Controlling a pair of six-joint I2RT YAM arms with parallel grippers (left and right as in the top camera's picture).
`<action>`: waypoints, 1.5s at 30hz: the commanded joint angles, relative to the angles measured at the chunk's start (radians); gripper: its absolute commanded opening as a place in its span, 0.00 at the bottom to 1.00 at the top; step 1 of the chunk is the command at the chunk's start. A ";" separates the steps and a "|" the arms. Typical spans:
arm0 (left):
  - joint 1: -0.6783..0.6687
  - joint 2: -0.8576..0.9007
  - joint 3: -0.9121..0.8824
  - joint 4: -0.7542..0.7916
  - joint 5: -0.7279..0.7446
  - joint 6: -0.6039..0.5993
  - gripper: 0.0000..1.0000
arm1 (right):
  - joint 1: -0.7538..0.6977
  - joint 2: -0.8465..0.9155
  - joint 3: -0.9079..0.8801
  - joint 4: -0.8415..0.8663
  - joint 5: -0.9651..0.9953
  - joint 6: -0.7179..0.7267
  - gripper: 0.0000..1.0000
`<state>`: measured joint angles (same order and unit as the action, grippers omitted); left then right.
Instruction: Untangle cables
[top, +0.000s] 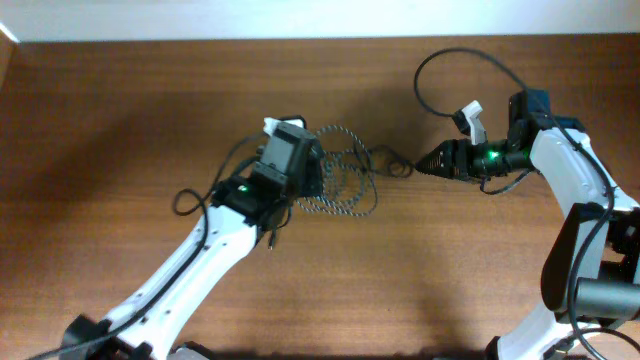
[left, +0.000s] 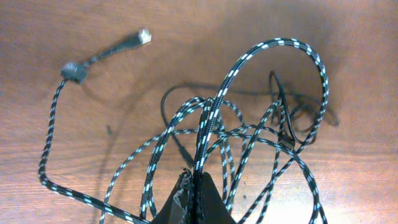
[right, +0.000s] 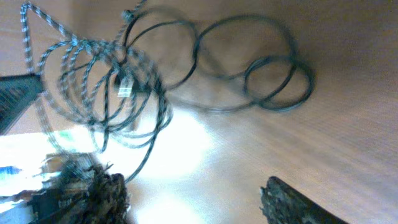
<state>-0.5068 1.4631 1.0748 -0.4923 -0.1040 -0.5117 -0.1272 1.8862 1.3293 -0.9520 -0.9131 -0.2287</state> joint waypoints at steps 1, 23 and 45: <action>0.019 -0.105 0.003 0.001 0.037 0.021 0.00 | 0.054 0.005 -0.001 -0.124 -0.214 0.031 0.71; 0.019 -0.296 0.003 -0.110 -0.017 0.046 0.27 | 0.099 0.005 0.000 0.156 0.812 0.448 0.07; 0.016 0.287 0.003 0.095 0.213 -0.158 0.68 | 0.274 0.137 -0.002 0.288 0.440 0.576 0.51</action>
<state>-0.4904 1.7447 1.0718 -0.3985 0.1017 -0.6571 0.1234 1.9812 1.3258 -0.6678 -0.5514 0.3157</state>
